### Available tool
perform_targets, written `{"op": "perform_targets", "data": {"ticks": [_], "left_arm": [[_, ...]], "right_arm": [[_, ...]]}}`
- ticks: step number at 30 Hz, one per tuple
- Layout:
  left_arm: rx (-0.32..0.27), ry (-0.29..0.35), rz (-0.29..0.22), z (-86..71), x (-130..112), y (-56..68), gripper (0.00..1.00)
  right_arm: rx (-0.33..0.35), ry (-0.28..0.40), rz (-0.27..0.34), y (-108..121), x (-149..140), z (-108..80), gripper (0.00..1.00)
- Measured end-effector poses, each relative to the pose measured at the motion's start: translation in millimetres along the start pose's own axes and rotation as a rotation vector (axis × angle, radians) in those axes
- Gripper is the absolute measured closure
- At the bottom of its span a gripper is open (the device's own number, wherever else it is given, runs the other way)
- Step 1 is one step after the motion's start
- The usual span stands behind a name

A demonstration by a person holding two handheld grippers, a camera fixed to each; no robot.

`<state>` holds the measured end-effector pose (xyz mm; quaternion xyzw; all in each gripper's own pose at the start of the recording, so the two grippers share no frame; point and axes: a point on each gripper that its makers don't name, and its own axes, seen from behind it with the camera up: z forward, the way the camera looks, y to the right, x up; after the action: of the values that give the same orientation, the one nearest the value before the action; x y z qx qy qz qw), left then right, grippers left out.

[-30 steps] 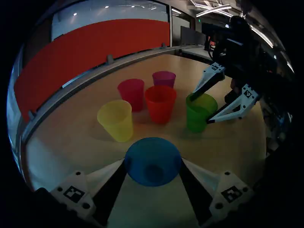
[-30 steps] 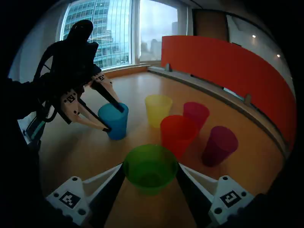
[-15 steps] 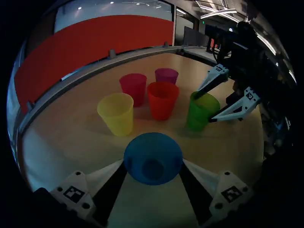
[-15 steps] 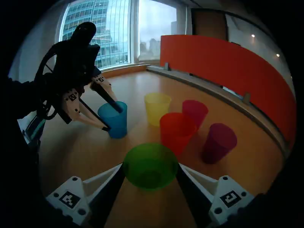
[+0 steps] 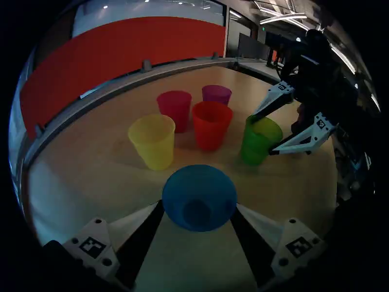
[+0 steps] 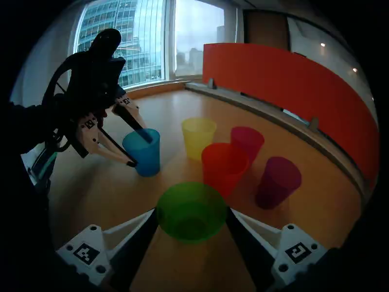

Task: Pour water

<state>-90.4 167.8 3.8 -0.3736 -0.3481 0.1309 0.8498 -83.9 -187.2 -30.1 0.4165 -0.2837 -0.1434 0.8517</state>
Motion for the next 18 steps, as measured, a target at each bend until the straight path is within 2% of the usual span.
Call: {"op": "perform_targets", "data": {"ticks": [6,18], "left_arm": [[0.010,-0.005,-0.013,-4.4,-4,-3.2,0.05],[0.047,-0.025,-0.022,-27.3,-26,-6.7,0.04]], "right_arm": [[-0.001,-0.016,-0.008,-3,-6,-5.6,0.00],[-0.039,-0.028,-0.006,4,-20,-35.6,0.00]]}}
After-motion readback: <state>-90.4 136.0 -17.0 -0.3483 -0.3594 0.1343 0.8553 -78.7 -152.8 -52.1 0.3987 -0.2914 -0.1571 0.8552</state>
